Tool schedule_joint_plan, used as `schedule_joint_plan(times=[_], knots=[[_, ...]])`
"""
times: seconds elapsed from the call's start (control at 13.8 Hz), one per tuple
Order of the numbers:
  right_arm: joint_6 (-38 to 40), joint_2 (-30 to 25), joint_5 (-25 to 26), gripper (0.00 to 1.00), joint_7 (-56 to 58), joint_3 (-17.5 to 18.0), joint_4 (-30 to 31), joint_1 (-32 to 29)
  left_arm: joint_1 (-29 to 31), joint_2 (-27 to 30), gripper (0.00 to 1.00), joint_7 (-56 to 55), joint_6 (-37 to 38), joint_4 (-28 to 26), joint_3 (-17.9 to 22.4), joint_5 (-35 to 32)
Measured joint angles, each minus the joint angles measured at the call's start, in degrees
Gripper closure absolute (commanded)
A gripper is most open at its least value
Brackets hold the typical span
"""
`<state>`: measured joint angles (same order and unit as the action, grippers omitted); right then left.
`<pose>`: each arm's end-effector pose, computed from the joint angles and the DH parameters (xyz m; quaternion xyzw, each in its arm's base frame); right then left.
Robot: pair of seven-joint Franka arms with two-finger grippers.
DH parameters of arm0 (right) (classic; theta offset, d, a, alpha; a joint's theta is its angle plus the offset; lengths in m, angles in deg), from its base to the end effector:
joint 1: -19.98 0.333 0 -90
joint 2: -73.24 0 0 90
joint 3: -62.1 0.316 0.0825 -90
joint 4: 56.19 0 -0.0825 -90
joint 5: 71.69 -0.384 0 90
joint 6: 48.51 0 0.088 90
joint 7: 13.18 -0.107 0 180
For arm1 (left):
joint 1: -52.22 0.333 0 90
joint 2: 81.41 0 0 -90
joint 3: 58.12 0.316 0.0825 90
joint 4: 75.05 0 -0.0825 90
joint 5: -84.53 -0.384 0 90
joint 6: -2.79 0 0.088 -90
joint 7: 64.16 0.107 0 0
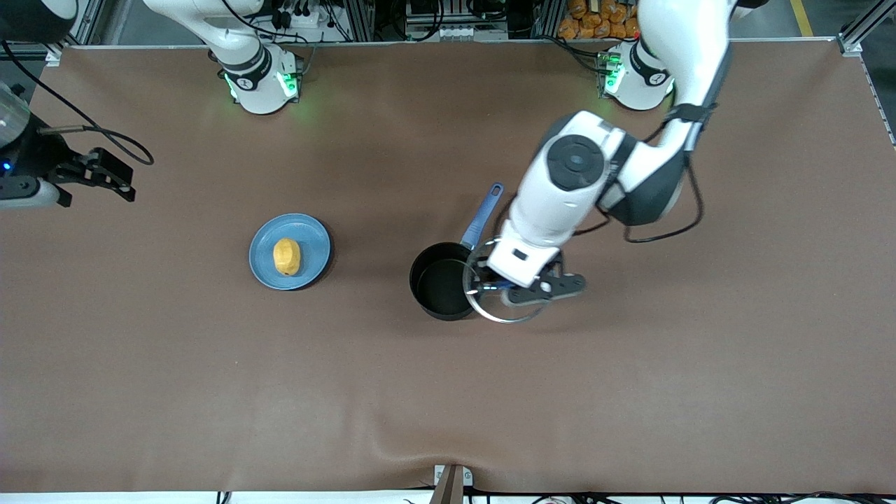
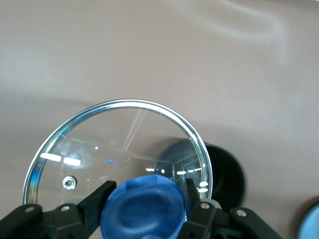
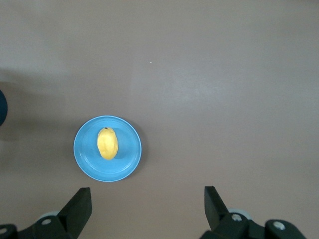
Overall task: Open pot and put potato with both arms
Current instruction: 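Set the lid beside the pan while the right gripper reaches the potato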
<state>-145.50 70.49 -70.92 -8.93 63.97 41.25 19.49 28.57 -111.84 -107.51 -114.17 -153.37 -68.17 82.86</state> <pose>0.5488 0.0123 0.6000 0.9985 0.0498 0.0199 0.0080 0.6164 -0.3782 0.4294 0.9923 0.0933 0.0405 0.0703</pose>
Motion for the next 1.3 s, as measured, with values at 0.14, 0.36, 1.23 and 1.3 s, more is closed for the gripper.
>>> schedule_joint_plan(times=[0.14,0.36,1.23,1.3], knots=[[-1.62,0.54,-2.77,0.0,-0.06,0.01,1.78,0.01,6.32,2.11,1.0,7.01,1.09,-2.59,-1.49,2.06],[-5.23,1.11,-3.52,0.0,-0.17,0.02,5.17,0.01,16.13,4.11,1.0,14.4,1.29,-7.81,-4.9,2.85],[-19.79,8.48,-3.78,0.0,-6.4,0.98,18.0,4.54,32.61,4.85,1.0,33.41,-23.86,-35.63,-5.77,2.89],[-21.5,8.71,-3.78,0.0,-6.71,1.02,19.61,4.93,33.89,4.84,0.99,35.15,-26.54,-37.66,-5.77,2.89]])
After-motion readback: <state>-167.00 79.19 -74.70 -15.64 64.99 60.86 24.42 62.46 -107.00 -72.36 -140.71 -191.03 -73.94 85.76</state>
